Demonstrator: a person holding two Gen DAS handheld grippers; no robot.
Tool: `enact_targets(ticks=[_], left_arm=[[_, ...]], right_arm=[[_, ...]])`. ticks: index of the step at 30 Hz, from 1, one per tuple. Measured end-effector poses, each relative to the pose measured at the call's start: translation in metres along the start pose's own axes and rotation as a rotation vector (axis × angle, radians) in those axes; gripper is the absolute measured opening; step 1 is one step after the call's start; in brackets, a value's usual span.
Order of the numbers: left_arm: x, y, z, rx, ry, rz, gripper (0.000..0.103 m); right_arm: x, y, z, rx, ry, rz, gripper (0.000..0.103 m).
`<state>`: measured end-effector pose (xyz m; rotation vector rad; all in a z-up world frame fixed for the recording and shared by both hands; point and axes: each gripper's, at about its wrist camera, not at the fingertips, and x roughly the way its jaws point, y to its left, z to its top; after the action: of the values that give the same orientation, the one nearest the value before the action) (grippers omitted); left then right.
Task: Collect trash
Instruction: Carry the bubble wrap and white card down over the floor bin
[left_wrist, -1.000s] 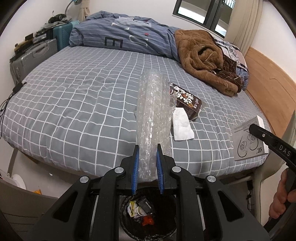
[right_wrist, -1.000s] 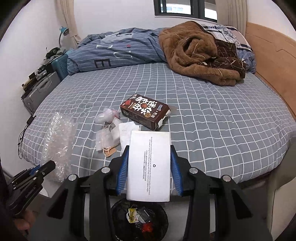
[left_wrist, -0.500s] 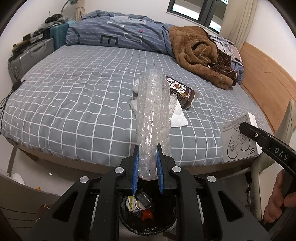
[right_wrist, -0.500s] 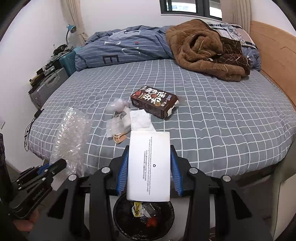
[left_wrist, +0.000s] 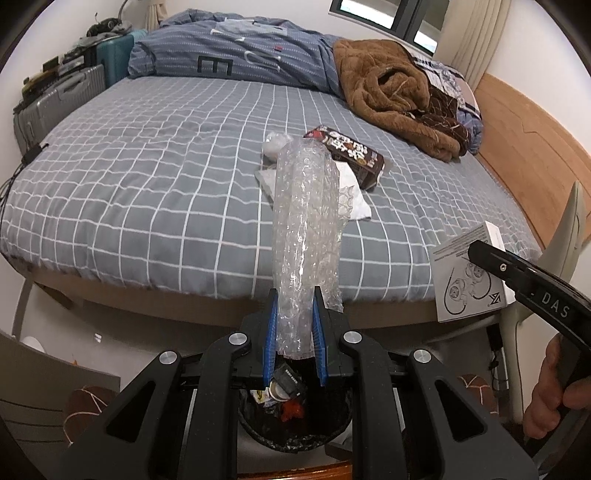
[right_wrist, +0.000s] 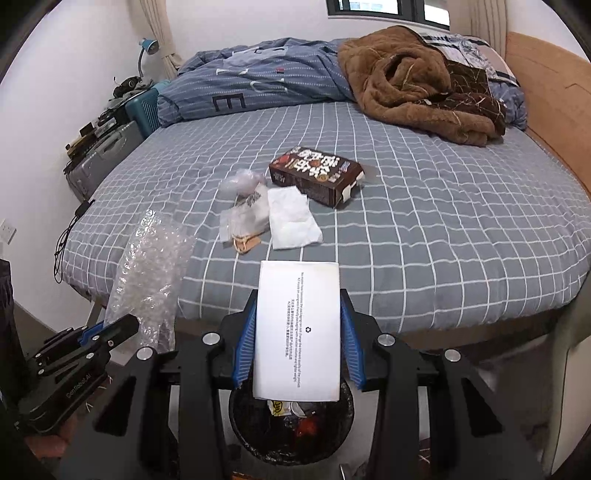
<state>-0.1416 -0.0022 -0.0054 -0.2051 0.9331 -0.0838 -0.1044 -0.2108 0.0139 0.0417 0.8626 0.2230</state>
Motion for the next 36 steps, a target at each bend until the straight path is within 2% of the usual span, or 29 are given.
enact_targets(ticks=[15,23,36], left_arm=[[0.025,0.004,-0.038,0.02,0.083,0.027,0.016],[0.037,0.007,-0.058,0.032,0.122,0.039,0.016],[0.066,0.016,-0.085,0.034,0.181,0.062,0.016]], right_arm=[[0.027,0.001,-0.046,-0.001,0.048,-0.033,0.039],[0.045,-0.003,-0.077,0.004,0.112,-0.037,0.039],[0.073,-0.004,-0.106,0.01,0.179,-0.045,0.039]])
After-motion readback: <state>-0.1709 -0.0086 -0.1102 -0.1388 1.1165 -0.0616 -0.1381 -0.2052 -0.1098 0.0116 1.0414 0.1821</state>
